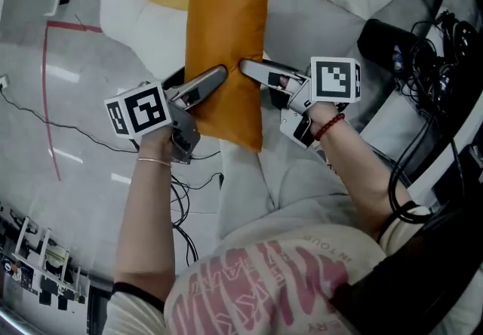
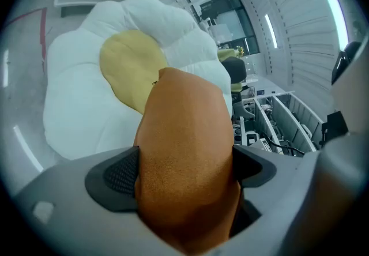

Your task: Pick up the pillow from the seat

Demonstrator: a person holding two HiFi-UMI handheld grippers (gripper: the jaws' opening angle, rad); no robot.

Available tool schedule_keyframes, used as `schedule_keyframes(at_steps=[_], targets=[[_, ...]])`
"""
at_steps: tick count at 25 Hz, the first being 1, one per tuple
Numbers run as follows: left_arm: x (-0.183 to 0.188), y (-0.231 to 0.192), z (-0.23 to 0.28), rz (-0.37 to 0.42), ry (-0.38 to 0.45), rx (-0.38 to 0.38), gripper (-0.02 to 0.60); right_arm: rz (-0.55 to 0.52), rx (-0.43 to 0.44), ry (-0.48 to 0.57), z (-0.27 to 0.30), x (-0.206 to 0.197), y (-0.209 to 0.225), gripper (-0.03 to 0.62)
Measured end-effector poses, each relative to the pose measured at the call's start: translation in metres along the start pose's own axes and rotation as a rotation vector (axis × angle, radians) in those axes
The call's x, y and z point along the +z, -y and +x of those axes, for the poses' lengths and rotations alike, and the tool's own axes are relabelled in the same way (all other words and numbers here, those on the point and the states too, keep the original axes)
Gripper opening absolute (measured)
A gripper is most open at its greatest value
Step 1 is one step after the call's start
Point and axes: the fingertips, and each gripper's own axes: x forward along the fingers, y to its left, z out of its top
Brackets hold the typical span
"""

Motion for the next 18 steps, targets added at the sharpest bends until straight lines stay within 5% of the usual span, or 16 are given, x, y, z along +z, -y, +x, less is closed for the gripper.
schedule_keyframes(at_steps=[9, 18], targets=[[0.023, 0.092, -0.079, 0.181, 0.134, 0.031, 0.520, -0.101, 0.113, -0.005, -0.026, -0.015, -0.119, 0.268], [0.065, 0.227, -0.157, 0.386, 0.321, -0.045, 0.518, -0.331, 0.154, 0.065, -0.074, -0.004, -0.261, 0.268]])
